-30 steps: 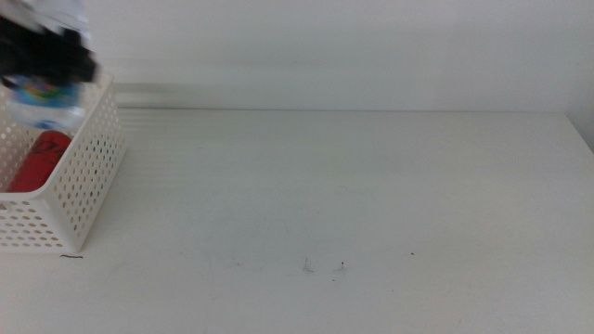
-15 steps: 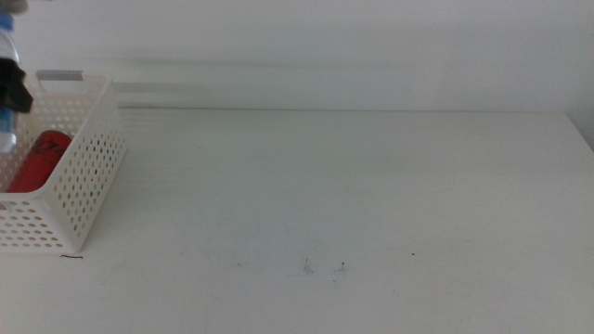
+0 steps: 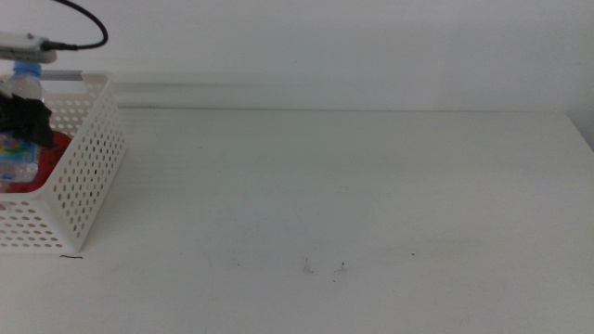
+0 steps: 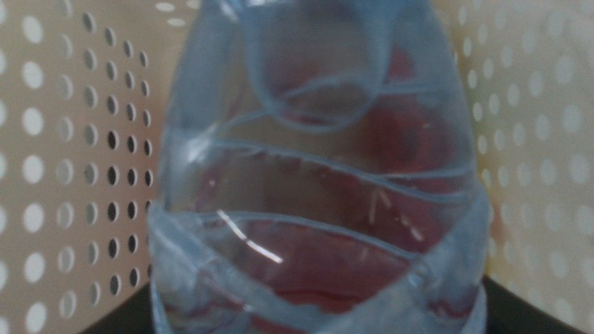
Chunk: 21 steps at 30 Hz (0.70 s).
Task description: Use arms to grab the bottles and put them into the dustbin to the left of the table.
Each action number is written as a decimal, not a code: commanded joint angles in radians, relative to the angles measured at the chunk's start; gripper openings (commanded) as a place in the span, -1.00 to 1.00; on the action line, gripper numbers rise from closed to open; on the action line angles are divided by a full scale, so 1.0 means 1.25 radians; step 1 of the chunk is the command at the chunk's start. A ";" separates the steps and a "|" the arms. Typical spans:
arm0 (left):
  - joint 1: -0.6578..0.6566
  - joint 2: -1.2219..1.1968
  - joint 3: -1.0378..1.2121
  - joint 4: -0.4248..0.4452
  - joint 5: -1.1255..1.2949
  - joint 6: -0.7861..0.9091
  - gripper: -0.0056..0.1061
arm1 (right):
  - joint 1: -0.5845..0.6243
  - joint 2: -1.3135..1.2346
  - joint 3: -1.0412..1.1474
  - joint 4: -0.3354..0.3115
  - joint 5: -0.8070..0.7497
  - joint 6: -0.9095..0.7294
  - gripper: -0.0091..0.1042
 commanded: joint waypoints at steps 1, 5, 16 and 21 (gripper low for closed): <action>0.000 0.007 -0.011 -0.013 -0.032 0.020 -0.20 | 0.001 -0.004 -0.008 -0.002 -0.004 -0.005 0.76; 0.000 0.025 -0.011 -0.013 -0.046 0.030 0.31 | 0.001 -0.004 -0.008 -0.002 -0.004 -0.005 0.76; 0.000 -0.013 -0.012 -0.062 -0.018 0.094 0.78 | 0.001 -0.004 -0.008 -0.002 -0.004 -0.005 0.76; -0.017 -0.115 -0.010 -0.073 0.010 0.036 0.78 | 0.001 -0.004 -0.008 -0.002 -0.004 -0.005 0.76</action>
